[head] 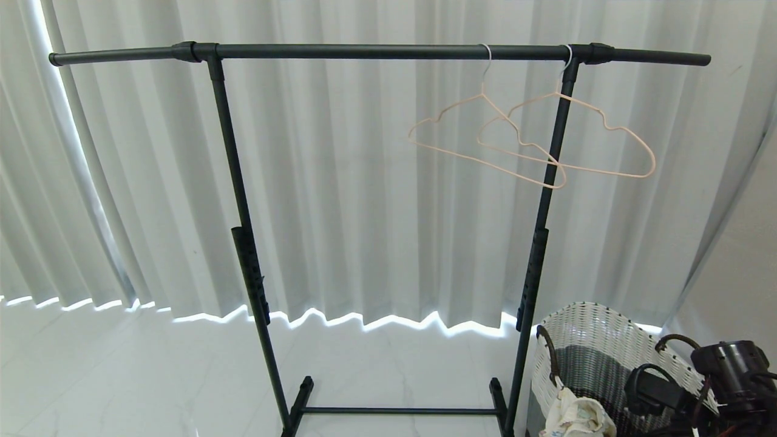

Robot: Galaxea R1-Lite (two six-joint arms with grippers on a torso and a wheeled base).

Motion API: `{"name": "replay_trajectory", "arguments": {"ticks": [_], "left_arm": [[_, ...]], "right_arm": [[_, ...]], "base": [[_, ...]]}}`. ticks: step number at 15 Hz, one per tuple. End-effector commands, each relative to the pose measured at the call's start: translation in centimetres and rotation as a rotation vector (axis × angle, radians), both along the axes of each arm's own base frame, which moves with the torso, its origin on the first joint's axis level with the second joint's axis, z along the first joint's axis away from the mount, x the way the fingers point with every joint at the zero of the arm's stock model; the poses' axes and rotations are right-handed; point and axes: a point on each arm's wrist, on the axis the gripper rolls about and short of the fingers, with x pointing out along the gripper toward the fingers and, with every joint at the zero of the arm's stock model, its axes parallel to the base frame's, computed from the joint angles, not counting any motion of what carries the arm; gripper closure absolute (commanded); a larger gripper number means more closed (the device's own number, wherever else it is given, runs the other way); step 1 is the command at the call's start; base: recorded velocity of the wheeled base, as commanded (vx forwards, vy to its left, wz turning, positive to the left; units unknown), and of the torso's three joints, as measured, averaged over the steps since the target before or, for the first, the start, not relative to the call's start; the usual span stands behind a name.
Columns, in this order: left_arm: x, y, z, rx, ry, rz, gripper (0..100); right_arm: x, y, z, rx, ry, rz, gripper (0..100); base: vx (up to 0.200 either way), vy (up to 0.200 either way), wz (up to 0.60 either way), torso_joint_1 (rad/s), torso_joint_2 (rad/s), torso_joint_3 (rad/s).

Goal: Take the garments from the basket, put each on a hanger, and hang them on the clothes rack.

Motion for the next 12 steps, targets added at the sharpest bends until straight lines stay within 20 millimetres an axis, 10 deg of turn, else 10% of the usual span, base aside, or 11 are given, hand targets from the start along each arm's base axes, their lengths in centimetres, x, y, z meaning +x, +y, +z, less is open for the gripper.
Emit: {"name": "replay_trajectory", "arguments": {"ticks": [1, 7, 12], "left_arm": [[0.0, 0.0, 0.0, 0.0, -0.001, 0.0, 0], [0.0, 0.0, 0.0, 0.0, 0.0, 0.0, 0], [0.0, 0.0, 0.0, 0.0, 0.0, -0.002, 0]], "right_arm": [[-0.6, 0.0, 1.3, 0.002, -0.066, 0.002, 100], [-1.9, -0.3, 4.0, -0.023, -0.159, -0.02, 100], [-5.1, -0.6, 10.7, -0.042, -0.247, -0.039, 100]], "base": [[0.0, 0.0, 0.0, 0.0, 0.0, 0.0], [0.0, 0.0, 0.0, 0.0, 0.0, 0.0], [0.0, 0.0, 0.0, 0.0, 0.0, 0.0]]}}
